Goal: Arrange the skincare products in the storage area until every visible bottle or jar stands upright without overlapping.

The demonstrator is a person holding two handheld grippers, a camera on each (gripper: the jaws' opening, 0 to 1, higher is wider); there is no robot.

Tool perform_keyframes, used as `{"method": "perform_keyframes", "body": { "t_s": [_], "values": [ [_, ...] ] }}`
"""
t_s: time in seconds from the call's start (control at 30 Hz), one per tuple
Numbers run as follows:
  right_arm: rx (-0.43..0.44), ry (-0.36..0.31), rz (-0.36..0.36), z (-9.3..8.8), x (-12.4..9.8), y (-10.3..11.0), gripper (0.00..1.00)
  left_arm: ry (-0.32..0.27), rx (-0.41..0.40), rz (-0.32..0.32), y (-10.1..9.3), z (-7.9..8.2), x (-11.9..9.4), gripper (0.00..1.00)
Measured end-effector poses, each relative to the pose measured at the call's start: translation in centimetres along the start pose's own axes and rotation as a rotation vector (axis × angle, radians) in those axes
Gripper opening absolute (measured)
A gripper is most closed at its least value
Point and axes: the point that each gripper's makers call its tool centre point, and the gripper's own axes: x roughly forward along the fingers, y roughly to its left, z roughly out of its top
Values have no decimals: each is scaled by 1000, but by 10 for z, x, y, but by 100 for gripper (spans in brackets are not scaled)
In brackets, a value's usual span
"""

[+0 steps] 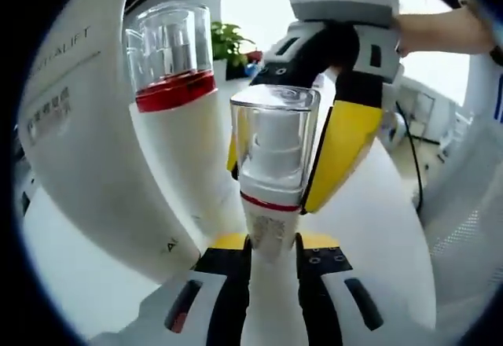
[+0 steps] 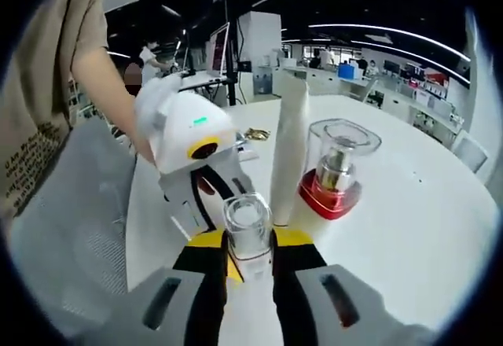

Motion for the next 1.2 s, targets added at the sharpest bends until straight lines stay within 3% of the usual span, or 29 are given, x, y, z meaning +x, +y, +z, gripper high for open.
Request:
{"method": "perform_keyframes", "body": {
  "t_s": [0.9,1.2],
  "values": [
    [15,41,-22,-17,-3,-5,23,13,-5,-1,3,-3,6,18],
    [26,52,-27,-21,-4,-3,24,15,-19,-13,2,-3,4,25]
  ]
}}
